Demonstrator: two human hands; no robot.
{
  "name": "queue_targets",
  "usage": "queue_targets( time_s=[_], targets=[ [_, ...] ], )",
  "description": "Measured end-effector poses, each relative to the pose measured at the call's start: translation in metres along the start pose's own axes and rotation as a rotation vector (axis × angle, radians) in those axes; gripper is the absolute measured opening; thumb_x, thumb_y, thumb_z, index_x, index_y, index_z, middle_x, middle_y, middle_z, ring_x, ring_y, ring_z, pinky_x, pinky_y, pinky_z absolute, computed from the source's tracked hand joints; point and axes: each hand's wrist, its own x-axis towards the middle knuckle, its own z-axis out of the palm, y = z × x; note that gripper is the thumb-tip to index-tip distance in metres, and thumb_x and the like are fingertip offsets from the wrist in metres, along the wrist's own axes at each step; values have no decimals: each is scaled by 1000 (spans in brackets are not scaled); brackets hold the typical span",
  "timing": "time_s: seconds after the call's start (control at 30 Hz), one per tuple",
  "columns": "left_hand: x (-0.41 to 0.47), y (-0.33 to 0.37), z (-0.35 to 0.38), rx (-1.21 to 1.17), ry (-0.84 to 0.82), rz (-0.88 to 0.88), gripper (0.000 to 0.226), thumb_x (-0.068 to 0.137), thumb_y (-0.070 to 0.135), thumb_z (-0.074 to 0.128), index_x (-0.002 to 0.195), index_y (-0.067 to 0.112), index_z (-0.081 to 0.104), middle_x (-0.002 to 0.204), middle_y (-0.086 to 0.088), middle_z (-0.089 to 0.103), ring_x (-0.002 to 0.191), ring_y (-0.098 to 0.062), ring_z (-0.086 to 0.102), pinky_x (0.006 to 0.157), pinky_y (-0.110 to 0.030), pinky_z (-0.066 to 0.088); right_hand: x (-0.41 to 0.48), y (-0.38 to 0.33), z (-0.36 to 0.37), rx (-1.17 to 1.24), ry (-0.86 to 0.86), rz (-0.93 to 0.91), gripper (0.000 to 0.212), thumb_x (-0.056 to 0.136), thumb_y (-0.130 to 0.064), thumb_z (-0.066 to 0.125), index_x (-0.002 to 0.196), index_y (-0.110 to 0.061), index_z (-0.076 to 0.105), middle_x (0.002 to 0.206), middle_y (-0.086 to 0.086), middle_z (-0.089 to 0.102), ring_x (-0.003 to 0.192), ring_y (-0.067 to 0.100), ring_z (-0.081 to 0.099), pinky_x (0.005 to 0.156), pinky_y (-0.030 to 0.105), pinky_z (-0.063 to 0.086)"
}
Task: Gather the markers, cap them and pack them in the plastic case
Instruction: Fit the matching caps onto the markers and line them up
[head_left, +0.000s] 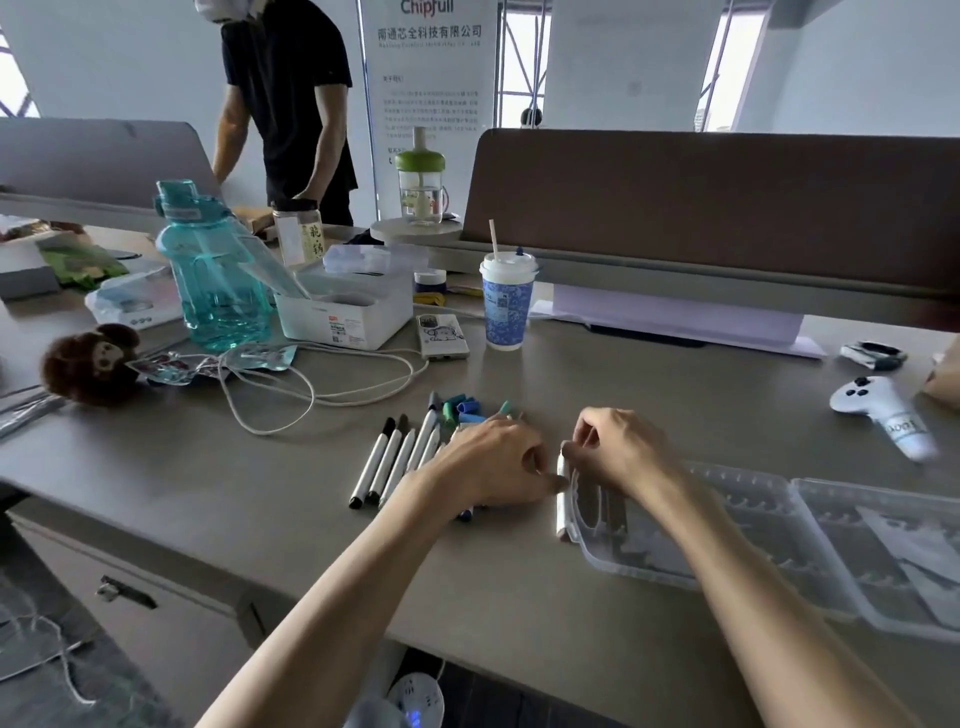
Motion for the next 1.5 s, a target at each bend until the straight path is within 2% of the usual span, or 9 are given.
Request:
queue_targets(
  time_s=[0.33,0.67,0.77,0.87,1.0,1.13,1.3,1.37,1.5],
  targets=[
    [-2,12,3,180,27,-128,36,83,51,61,89,16,59,98,-8,66,91,-27,62,73,-31,45,1,1,0,82,-42,32,25,84,-48,63,76,-24,64,93,4,72,94,25,66,72,28,44],
    [18,-28,-3,10,370,-253,17,84,24,58,97,24,69,99,-1,71,95,-24,63,74,-33,51,1,-22,6,-20,-69,-15,41,78,-57,66,79,-16,73,104,10,67,110,28,55,84,33,46],
    [37,-38,-5,31,314,-235,18,86,27,62,102,26,71,106,0,70,103,-23,61,81,-34,51,4,-19,0,231,-68,48,44,82,-52,67,60,-14,61,70,7,64,81,25,62,65,28,44],
    [55,-36,-6,79,261,-213,20,85,36,66,103,27,72,112,-1,68,110,-24,58,86,-34,50,6,-16,-15,634,-32,91,43,89,-31,68,53,-13,53,44,-6,44,44,5,40,43,16,28],
    [73,-30,-6,233,108,-238,37,79,46,70,106,22,71,115,-2,65,114,-23,55,87,-34,50,3,-9,-28,1034,44,86,25,95,-27,61,81,-8,70,75,3,74,62,7,60,62,20,43],
    [77,-21,-7,192,41,-280,36,79,43,67,105,17,69,109,-7,67,102,-27,61,74,-30,43,1,-8,-30,1221,60,96,22,97,-25,57,82,-11,63,73,2,74,63,9,67,68,24,53],
    [63,-12,-18,-311,224,-356,20,80,37,65,79,19,74,79,-1,70,72,-14,64,68,-28,48,-6,-10,-34,1325,110,18,24,98,-23,58,93,0,59,67,5,65,48,17,63,54,27,55],
    [50,-5,-24,-806,351,-297,14,87,24,66,87,11,71,76,0,70,54,-1,57,51,-15,43,-8,-11,-35,1263,144,-25,25,98,-24,57,91,0,59,61,2,60,42,14,56,45,21,48],
    [29,-3,-24,-1405,414,-143,15,94,16,57,100,10,69,78,4,71,58,-1,47,51,-13,34,-7,-16,-31,1289,105,-89,17,100,-14,53,85,-7,58,60,-5,57,43,12,41,44,23,37]
  ],
)
